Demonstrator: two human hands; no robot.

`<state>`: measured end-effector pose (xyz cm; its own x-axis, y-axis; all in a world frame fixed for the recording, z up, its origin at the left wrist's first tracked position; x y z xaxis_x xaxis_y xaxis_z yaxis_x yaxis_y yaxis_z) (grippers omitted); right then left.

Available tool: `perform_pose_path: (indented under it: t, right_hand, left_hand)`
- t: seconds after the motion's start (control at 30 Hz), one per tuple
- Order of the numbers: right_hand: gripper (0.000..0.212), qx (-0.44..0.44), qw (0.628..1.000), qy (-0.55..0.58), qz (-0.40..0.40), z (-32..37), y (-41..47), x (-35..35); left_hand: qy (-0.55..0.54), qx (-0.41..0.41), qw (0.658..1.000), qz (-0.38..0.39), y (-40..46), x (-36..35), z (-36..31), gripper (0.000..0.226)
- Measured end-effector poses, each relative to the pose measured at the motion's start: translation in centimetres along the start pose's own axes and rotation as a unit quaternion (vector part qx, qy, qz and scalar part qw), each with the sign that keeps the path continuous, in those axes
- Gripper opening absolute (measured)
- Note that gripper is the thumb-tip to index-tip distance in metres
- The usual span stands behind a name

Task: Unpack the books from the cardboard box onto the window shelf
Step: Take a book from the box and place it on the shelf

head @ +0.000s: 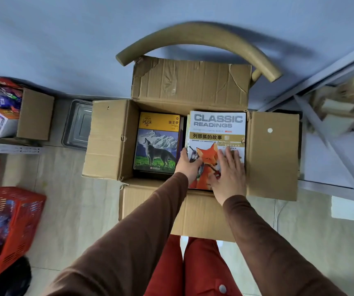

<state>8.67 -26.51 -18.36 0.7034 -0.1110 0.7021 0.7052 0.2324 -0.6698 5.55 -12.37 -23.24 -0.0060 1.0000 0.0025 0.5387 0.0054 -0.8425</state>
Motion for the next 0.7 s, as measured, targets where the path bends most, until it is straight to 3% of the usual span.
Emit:
perform_pose_path:
  t: [0.1,0.27,0.37,0.43,0.53,0.7]
  right_hand:
    - [0.079,0.007,1.000,-0.001,0.010,-0.3,0.0,-0.4]
    - [0.078,0.017,1.000,0.008,0.013,-0.5,0.0,-0.6]
    - [0.077,0.025,0.999,0.020,0.007,-0.6,0.0,-0.5]
    - [0.075,0.032,0.999,0.043,0.001,-0.8,-0.1,-0.4]
    - [0.073,0.035,0.998,0.060,-0.010,-0.9,-0.2,-0.3]
    - [0.065,0.041,0.994,0.074,-0.063,-1.3,-0.3,1.6]
  left_hand:
    - [-0.098,-0.001,0.995,0.003,-0.3,-0.6,0.2,0.072]
    - [-0.159,-0.002,0.987,-0.010,-0.7,-0.9,0.4,0.066]
    - [-0.190,0.006,0.981,-0.045,-0.7,0.1,0.3,0.078]
    - [-0.223,0.020,0.974,-0.023,-0.6,0.3,0.1,0.088]
    - [-0.170,0.023,0.985,0.019,-0.6,0.0,-0.2,0.099]
    - [-0.143,-0.016,0.990,-0.006,-1.3,0.5,-0.7,0.084]
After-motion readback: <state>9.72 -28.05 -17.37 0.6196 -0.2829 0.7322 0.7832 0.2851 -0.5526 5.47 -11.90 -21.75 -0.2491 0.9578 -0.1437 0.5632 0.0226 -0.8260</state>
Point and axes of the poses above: each hand's wrist, its own y-axis towards the middle knuckle, its own x-axis out of the back of the hand, z = x × y, the point moved 8 cm from there along y, towards the middle knuckle, and after that the axes turned 13 degrees about z, right-handed, at the moved point
